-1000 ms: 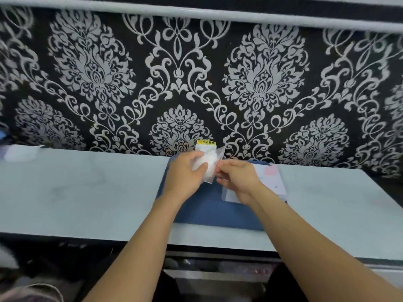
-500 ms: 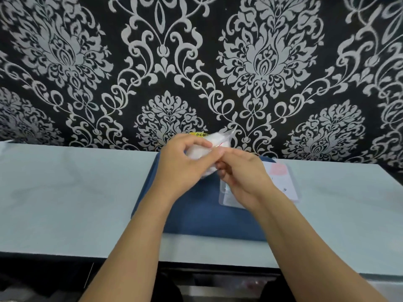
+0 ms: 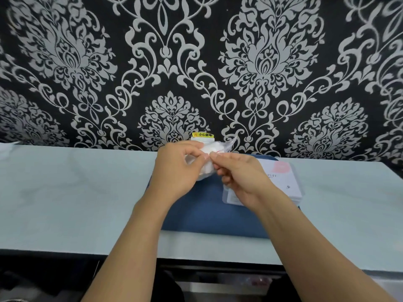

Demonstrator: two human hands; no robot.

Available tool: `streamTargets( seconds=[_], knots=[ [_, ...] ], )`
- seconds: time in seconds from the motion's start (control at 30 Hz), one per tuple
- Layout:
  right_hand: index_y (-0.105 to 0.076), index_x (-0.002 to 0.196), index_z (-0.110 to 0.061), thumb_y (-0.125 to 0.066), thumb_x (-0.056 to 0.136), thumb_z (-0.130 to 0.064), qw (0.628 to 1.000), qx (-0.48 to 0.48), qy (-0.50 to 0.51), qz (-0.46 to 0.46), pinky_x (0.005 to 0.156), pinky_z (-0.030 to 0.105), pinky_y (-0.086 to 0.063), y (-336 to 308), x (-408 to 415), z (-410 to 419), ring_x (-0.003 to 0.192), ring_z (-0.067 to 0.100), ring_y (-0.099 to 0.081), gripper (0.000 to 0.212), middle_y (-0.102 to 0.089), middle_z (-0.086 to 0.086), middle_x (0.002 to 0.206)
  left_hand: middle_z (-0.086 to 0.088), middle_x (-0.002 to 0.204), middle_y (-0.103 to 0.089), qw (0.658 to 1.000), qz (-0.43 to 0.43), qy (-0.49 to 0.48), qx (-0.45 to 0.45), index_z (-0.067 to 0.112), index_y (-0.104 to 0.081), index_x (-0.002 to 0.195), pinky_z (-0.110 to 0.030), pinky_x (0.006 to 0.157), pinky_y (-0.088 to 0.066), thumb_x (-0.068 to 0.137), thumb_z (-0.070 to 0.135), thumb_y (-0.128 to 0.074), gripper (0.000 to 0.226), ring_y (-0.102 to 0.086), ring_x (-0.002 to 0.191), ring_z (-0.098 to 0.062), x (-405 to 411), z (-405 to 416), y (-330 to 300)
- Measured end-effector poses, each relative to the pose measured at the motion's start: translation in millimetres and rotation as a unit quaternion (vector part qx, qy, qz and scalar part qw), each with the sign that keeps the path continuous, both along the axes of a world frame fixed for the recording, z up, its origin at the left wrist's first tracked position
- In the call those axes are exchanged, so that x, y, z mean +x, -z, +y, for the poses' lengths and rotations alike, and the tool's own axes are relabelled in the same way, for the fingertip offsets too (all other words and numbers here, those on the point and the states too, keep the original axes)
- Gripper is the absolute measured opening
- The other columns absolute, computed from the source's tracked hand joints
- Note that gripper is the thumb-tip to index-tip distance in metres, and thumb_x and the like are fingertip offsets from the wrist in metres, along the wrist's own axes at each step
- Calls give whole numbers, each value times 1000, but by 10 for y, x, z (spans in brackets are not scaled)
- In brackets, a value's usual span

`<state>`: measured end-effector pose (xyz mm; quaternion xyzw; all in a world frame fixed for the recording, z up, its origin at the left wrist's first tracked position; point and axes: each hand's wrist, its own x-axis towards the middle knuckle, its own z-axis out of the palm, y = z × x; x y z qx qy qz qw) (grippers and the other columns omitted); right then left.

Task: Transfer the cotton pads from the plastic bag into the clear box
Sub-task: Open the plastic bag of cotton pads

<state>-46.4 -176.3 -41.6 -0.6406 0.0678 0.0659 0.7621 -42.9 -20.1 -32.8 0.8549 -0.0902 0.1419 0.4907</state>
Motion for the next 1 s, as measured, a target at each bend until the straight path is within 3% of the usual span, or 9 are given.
streamTargets(
  seconds=[0.23, 0.33, 0.4, 0.5, 0.57, 0.73, 1.0],
  knots=[
    [-68, 69, -15, -72, 91, -20, 998, -16, -32, -51, 55, 16, -39, 40, -67, 4, 59, 4, -51, 23, -63, -4, 68, 13, 103, -71, 999, 27, 9, -32, 16, -76, 75, -21, 91, -49, 91, 13, -69, 17, -65, 99, -4, 46, 34, -33],
    [-68, 74, -12, -66, 95, -15, 996, -28, -40, -73, 55, 15, -40, 33, -81, -1, 61, 4, -52, 21, -63, -3, 68, 15, 109, -66, 998, 35, 51, -6, 19, -79, 81, -12, 94, -42, 84, 30, -79, 11, -60, 105, 2, 19, 93, -53],
    [-70, 80, -10, -63, 97, -15, 994, -38, -53, -83, 55, 15, -40, 18, -75, -18, 63, 4, -54, 19, -65, -1, 72, 14, 111, -65, 998, 16, 63, 26, 25, -79, 81, -14, 94, -41, 75, 36, -86, 14, -59, 107, 2, 4, 129, -35],
    [-71, 85, -10, -63, 97, -19, 993, -43, -67, -83, 57, 17, -40, 14, -55, -34, 66, 5, -57, 17, -66, -1, 76, 12, 109, -68, 999, 1, 29, 31, 25, -80, 78, -6, 90, -39, 77, 23, -85, 6, -61, 106, -3, 7, 138, -39],
    [-71, 90, -6, -64, 97, -18, 994, -45, -64, -82, 56, 17, -40, 25, -52, -31, 66, 5, -58, 15, -66, -1, 75, 13, 107, -69, 1000, 18, 12, 5, 26, -78, 72, -1, 83, -36, 78, 16, -83, 13, -62, 105, -2, 6, 130, -55],
    [-72, 88, -7, -65, 96, -14, 993, -48, -49, -96, 54, 16, -41, 57, -56, -26, 63, 5, -59, 13, -67, 0, 72, 13, 104, -70, 1000, 22, 1, 1, 23, -78, 71, 6, 77, -33, 81, 13, -80, 14, -63, 102, -2, -4, 82, -60],
    [-70, 86, -7, -66, 95, -11, 987, -103, -39, -114, 54, 17, -43, 12, -94, -38, 65, 8, -62, 11, -69, 1, 73, 7, 110, -68, 998, -31, -51, 36, 10, -75, 82, -5, 81, -38, 90, 14, -70, 10, -62, 102, -10, 48, -22, 30]
  ],
)
